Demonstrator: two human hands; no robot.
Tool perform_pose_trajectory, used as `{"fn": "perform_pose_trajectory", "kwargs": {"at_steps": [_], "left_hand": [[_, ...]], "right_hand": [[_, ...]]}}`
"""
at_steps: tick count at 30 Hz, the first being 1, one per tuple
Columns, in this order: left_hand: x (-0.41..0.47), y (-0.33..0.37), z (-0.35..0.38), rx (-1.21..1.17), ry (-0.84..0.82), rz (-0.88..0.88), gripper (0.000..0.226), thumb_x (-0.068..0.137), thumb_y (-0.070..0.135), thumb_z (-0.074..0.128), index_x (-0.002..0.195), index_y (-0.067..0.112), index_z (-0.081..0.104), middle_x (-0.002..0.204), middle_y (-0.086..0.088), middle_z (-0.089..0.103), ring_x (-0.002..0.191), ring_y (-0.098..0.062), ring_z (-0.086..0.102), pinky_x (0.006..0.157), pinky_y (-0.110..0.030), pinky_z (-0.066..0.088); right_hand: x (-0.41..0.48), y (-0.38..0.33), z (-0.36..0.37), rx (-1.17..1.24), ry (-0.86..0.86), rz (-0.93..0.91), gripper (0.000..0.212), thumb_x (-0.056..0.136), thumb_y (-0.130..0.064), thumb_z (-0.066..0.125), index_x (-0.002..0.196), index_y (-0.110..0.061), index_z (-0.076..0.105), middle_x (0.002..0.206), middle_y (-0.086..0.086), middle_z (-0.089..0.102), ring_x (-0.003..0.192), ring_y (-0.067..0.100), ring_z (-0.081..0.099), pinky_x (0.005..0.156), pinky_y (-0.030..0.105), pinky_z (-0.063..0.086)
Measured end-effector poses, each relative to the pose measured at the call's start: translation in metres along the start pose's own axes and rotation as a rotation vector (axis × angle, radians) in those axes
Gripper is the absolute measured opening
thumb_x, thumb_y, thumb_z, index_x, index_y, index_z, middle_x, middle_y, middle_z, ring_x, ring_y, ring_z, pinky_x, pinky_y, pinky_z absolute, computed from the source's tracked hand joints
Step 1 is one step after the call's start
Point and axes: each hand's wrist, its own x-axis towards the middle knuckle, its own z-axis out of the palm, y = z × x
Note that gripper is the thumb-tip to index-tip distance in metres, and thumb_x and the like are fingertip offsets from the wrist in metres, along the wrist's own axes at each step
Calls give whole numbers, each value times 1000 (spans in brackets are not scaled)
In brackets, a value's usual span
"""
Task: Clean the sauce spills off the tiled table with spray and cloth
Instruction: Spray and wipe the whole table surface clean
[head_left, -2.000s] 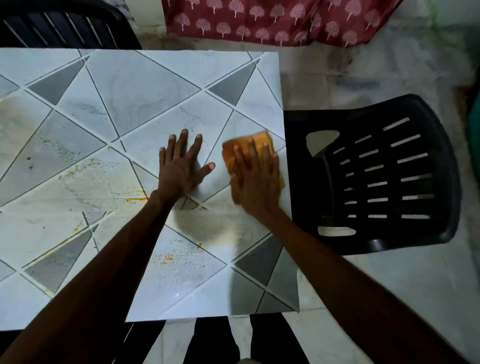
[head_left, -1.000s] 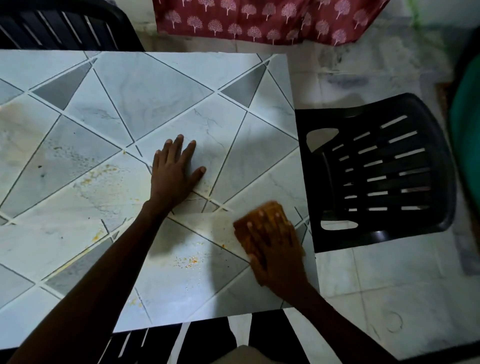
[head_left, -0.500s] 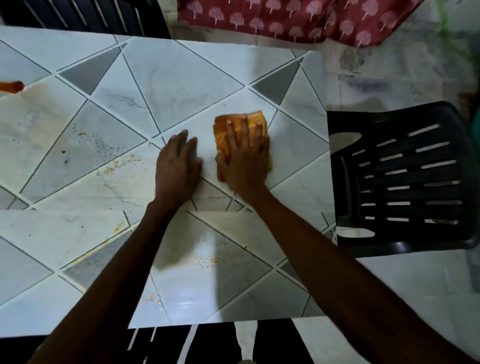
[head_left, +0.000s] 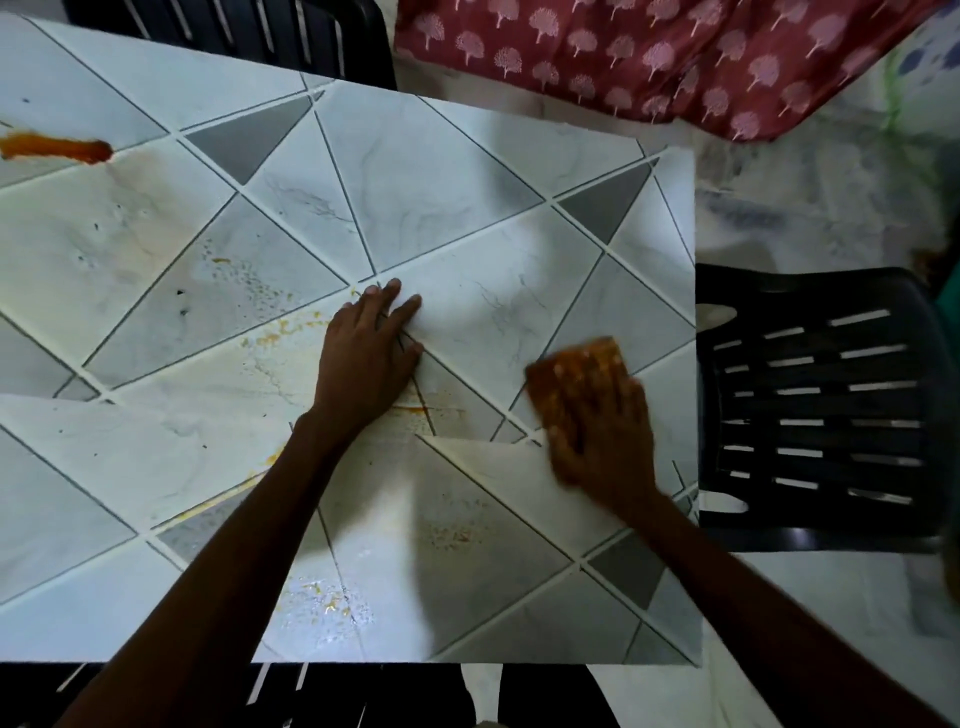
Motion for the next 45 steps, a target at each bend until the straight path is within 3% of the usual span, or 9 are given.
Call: {"fn": "perform_pose_trajectory", "kwargs": {"at_steps": [5, 11, 18, 22, 26, 30, 36, 40, 45], "left_hand": [[1, -12, -19, -199, 50, -92, 41, 93, 34, 55, 130, 16, 62, 137, -5, 59, 126, -24, 54, 108, -35, 42], [-21, -44, -44, -71, 192, -166, 43, 95, 36, 57, 131, 14, 58, 136, -9, 55, 126, -28, 49, 108, -35, 38], [-43, -58, -42, -67, 178, -235, 54, 93, 41, 59, 136, 10, 53, 142, -14, 50, 131, -33, 46, 110, -41, 37], [-58, -58, -44, -34, 199, -261, 57, 91, 44, 60, 136, 9, 52, 143, -13, 48, 132, -33, 45, 109, -44, 38], [-81, -71, -47, 19, 193, -353, 56, 91, 47, 59, 134, 12, 52, 145, -11, 45, 134, -33, 43, 108, -46, 38], [-96, -85, -54, 53, 195, -379, 57, 89, 47, 59, 134, 13, 52, 145, -10, 45, 132, -33, 44, 106, -46, 39], [-100, -104, -60, 24, 231, -438, 59, 90, 51, 56, 136, 15, 53, 145, -9, 46, 134, -30, 42, 108, -43, 37], [-105, -110, -63, -11, 257, -473, 60, 88, 51, 57, 136, 16, 53, 147, -8, 45, 134, -29, 42, 107, -44, 38], [-119, -120, -74, 1, 323, -522, 58, 90, 53, 55, 136, 17, 53, 147, -7, 46, 134, -28, 43, 107, -44, 39]], "right_hand": [[147, -88, -11, -24, 39, 251, 81, 88, -58, 33, 159, -22, 22, 163, 18, 23, 149, 46, 17, 119, 64, 16], [88, -155, -1, -18, 16, -153, 83, 87, -56, 47, 159, -23, 24, 166, 13, 19, 152, 41, 12, 119, 61, 13], [-16, -50, 1, -61, -115, -411, 80, 87, -55, 56, 157, -26, 30, 167, 10, 15, 154, 37, 8, 116, 63, 21], [73, -46, -6, -89, -45, -140, 79, 91, -58, 42, 160, -25, 21, 166, 15, 18, 152, 42, 15, 117, 62, 20], [176, -149, -4, -62, 34, 142, 84, 88, -61, 33, 160, -20, 17, 164, 21, 19, 149, 49, 16, 117, 66, 18], [146, -208, 2, -75, 37, -178, 80, 89, -56, 38, 159, -21, 24, 165, 15, 23, 149, 45, 19, 119, 61, 16], [30, -103, 3, -81, -57, -607, 69, 95, -53, 48, 156, -28, 31, 166, 8, 22, 153, 37, 15, 115, 62, 26], [85, -83, -5, -85, -24, -401, 67, 99, -55, 36, 159, -29, 23, 166, 11, 21, 153, 38, 16, 114, 62, 27], [205, -222, 3, -70, 77, -45, 73, 95, -55, 25, 159, -20, 26, 162, 19, 28, 147, 47, 24, 114, 64, 27]]}}
